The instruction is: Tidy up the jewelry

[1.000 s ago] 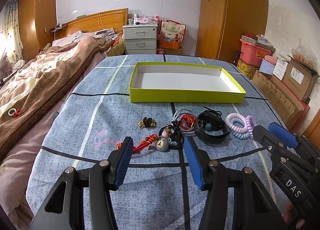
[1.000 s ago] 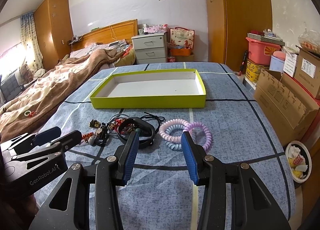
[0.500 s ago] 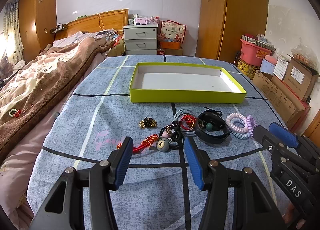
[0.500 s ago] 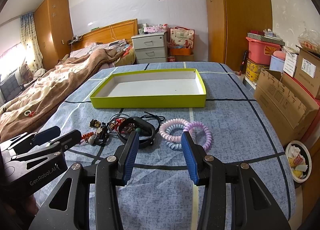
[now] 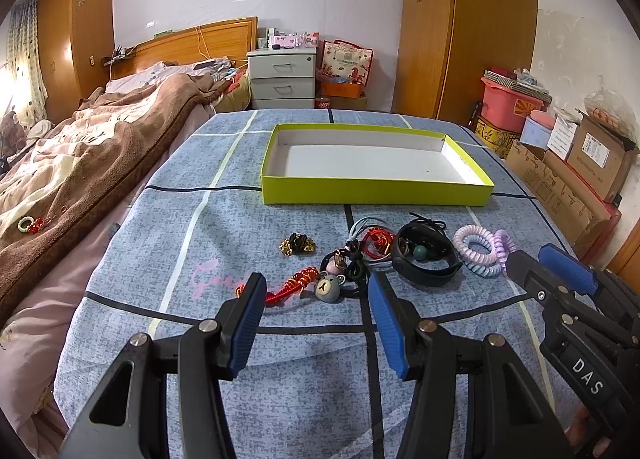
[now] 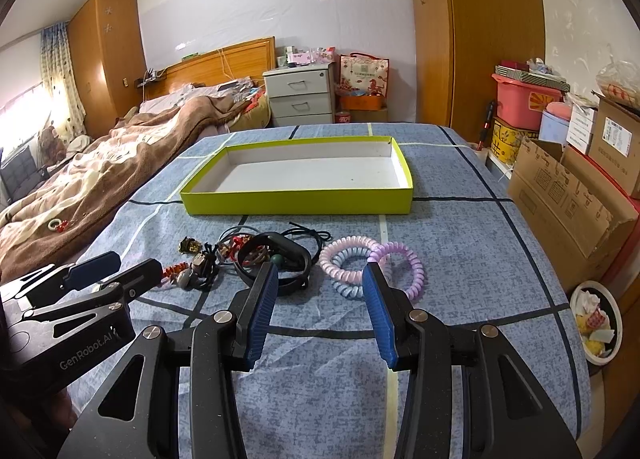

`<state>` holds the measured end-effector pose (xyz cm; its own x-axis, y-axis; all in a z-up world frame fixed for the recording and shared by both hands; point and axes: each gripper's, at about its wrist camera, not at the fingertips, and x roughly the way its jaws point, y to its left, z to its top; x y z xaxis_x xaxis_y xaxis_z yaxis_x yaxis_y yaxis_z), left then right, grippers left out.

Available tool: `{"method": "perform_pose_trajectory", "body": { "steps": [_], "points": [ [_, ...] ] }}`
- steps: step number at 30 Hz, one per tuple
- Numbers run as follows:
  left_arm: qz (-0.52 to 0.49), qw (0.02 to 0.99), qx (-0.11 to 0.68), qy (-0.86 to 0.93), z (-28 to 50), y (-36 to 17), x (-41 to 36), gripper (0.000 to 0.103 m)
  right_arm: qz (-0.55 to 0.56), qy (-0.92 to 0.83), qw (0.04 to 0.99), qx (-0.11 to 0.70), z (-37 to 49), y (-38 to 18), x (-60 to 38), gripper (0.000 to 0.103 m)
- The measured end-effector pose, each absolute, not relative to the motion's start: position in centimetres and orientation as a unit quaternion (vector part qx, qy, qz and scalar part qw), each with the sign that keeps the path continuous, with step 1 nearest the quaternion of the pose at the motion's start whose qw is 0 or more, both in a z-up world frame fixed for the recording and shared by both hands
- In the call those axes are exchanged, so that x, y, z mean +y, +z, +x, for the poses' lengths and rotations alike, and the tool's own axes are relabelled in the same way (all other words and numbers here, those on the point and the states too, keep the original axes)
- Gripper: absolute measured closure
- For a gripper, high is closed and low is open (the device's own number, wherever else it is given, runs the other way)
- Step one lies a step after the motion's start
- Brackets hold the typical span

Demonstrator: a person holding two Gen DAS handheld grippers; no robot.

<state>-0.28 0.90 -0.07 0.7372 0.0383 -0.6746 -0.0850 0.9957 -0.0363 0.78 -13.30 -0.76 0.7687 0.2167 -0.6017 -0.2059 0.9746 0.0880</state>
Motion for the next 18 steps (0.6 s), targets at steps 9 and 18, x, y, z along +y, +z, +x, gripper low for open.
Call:
{"method": "perform_pose_trajectory", "body": {
  "steps": [9, 18],
  "points": [
    [-0.033, 0.931, 0.361, 0.033, -0.28, -0.04, 0.97, 0.048, 0.007, 0.112, 0.94, 0.322, 0.81, -0.8, -13.19, 0.058],
    [-0.034, 0.929, 0.367, 0.033, 0.19, -0.27, 1.2, 0.048, 0.005, 0.112, 0.939, 0.326, 1.1, -1.02, -12.95, 0.058]
  ]
}}
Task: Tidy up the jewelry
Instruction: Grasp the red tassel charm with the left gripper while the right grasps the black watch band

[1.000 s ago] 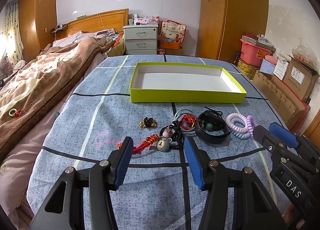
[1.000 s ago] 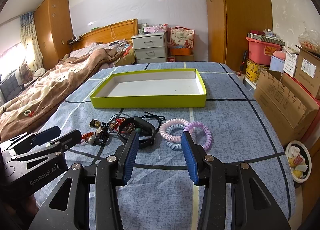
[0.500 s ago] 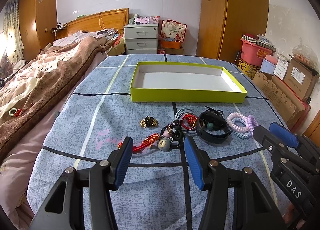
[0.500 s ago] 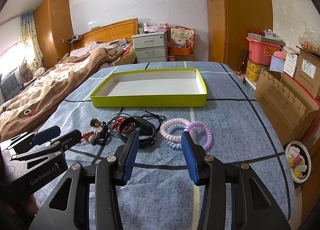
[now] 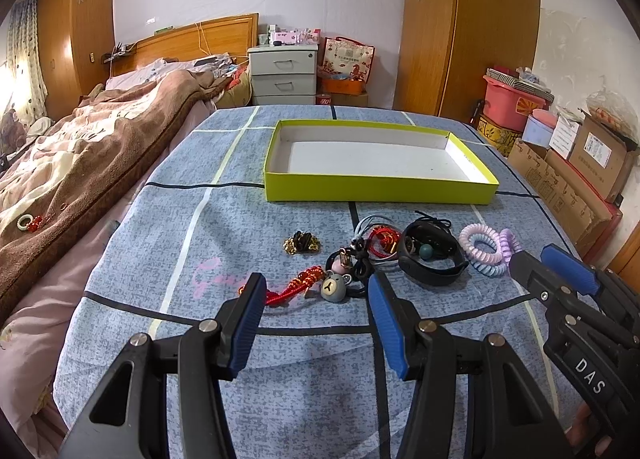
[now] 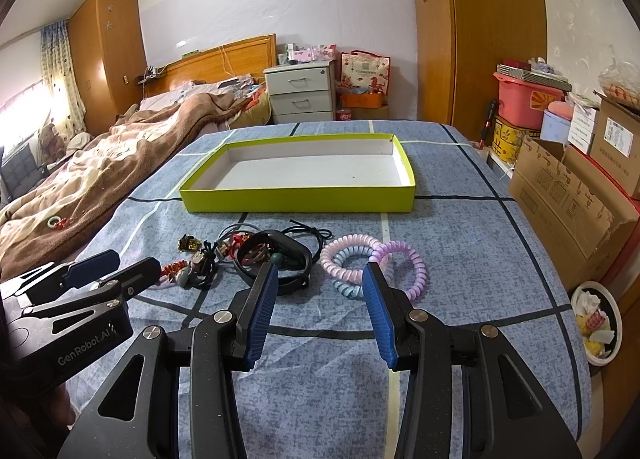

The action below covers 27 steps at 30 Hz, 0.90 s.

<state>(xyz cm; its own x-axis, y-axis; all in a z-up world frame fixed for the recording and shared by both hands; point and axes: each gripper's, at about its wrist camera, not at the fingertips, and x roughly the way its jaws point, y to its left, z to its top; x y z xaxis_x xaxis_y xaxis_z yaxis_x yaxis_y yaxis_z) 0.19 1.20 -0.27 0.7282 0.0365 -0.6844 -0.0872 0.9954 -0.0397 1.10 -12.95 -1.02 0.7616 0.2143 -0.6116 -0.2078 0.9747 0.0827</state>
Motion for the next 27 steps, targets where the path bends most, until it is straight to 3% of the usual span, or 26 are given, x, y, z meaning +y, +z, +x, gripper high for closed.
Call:
{"method": "perform_pose_trajectory", "body": {
  "steps": [27],
  "points": [
    [-0.095, 0.903, 0.418, -0.033, 2.4, -2.7, 6.3, 0.048, -0.067, 0.251, 0.881, 0.396, 8.1, -3.0, -10.3, 0.058]
  ]
}}
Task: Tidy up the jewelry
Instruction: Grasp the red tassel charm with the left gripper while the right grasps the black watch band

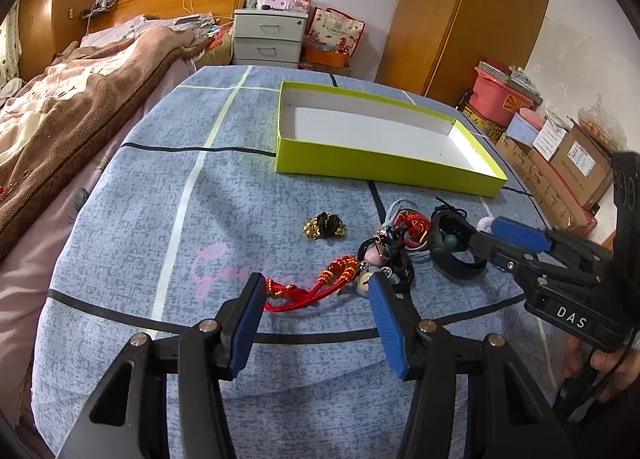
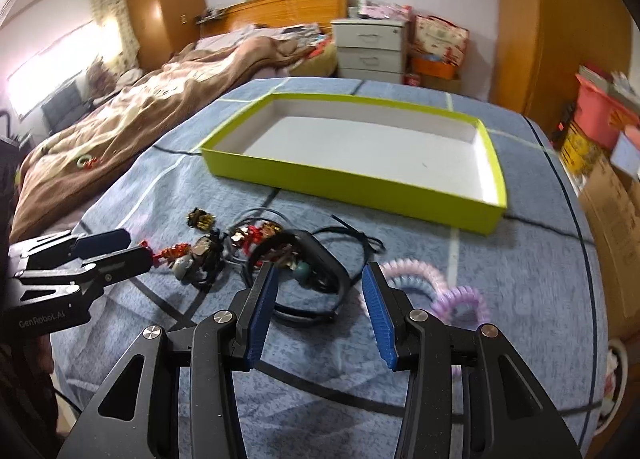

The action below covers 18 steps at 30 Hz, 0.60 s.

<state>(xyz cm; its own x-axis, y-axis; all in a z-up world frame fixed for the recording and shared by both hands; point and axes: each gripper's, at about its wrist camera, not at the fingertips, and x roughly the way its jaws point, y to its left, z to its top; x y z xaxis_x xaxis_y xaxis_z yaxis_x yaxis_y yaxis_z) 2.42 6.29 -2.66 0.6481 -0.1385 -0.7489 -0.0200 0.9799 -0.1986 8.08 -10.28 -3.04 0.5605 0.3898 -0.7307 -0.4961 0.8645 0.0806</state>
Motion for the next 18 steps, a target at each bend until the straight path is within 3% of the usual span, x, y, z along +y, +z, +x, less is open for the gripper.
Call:
{"method": "perform_pose_trajectory", "body": {
  "steps": [8, 14, 18],
  "points": [
    [-0.089, 0.902, 0.419, -0.051, 2.1, -2.6, 6.9, 0.048, -0.063, 0.259, 0.867, 0.422, 9.8, -4.0, -10.2, 0.059],
    [-0.089, 0.897, 0.428, -0.058, 2.3, -3.2, 7.4, 0.048, -0.066, 0.249, 0.867, 0.426, 10.2, -4.1, -10.6, 0.082],
    [-0.076, 0.896, 0.434, -0.05, 2.6, -3.3, 7.6, 0.048, -0.056, 0.249, 0.869, 0.424, 10.3, -4.0, -11.1, 0.089]
  ]
}}
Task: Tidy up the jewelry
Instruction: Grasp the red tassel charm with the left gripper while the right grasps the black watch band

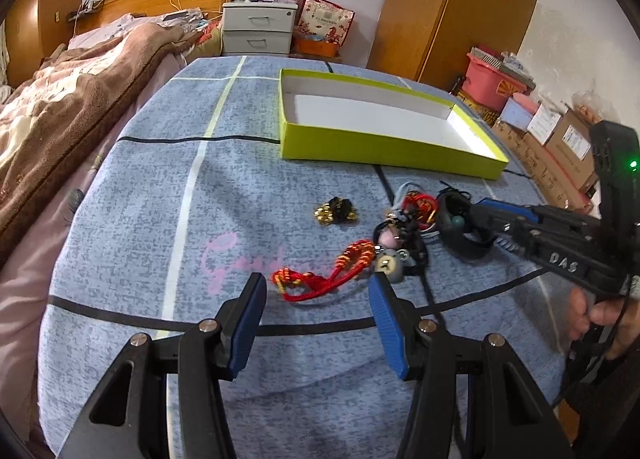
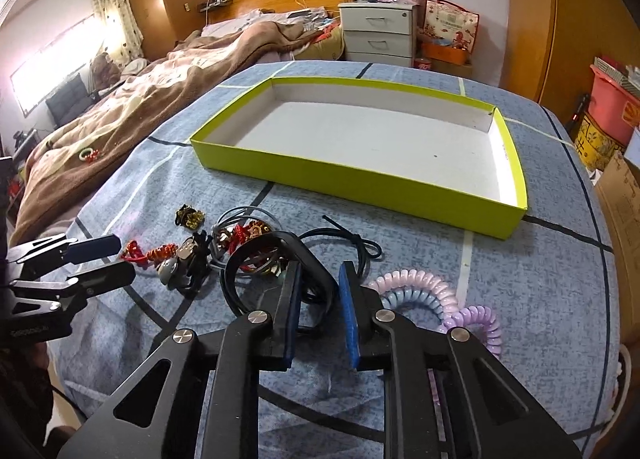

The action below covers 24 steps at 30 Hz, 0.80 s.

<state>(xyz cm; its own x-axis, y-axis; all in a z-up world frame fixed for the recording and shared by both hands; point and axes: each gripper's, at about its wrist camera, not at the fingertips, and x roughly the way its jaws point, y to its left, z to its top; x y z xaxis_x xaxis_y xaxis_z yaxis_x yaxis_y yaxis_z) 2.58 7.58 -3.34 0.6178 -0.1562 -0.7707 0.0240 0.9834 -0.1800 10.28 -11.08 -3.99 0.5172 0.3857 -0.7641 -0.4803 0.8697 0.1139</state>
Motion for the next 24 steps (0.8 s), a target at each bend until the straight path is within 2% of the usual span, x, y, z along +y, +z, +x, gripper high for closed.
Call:
{"method": "perform_pose_trajectory", "body": {
  "steps": [3, 10, 13, 14, 16, 18, 24],
  "points": [
    [-0.059, 0.899, 0.431, -0.047, 2.8, -3.2, 7.5, 0.048, -0.04, 0.253, 0.872, 0.417, 10.4, -3.5, -11.5, 0.101],
    [-0.006, 0.896, 0.439, -0.061, 3.7, -3.4, 6.9, 0.048, -0.027, 0.275, 0.863, 0.423, 10.8, -3.2, -11.9, 0.101],
    [0.014, 0.894, 0.443, -0.069, 4.2, -3.5, 6.4, 0.048, -0.06, 0.271, 0.865, 0.418, 10.6, -3.1, -11.3, 0.101],
    [0.019, 0.892, 0.445, -0.073, 4.4, -3.6, 6.3, 0.048, -0.073, 0.276, 0.862, 0.419, 10.6, -3.0, -10.9, 0.098],
    [0.023, 0.889, 0.452, -0.073, 4.7, -4.1, 6.2, 0.048, -0.08, 0.282, 0.86, 0.417, 10.6, -3.0, -10.8, 0.084],
    [0.025, 0.89, 0.45, -0.073, 4.9, -4.3, 6.1, 0.048, -0.089, 0.287, 0.855, 0.424, 10.9, -3.2, -10.4, 0.06],
    [0.027, 0.89, 0.448, -0.081, 5.1, -4.4, 6.3, 0.048, -0.084, 0.284, 0.848, 0.44, 11.5, -4.2, -10.3, 0.058]
  ]
}}
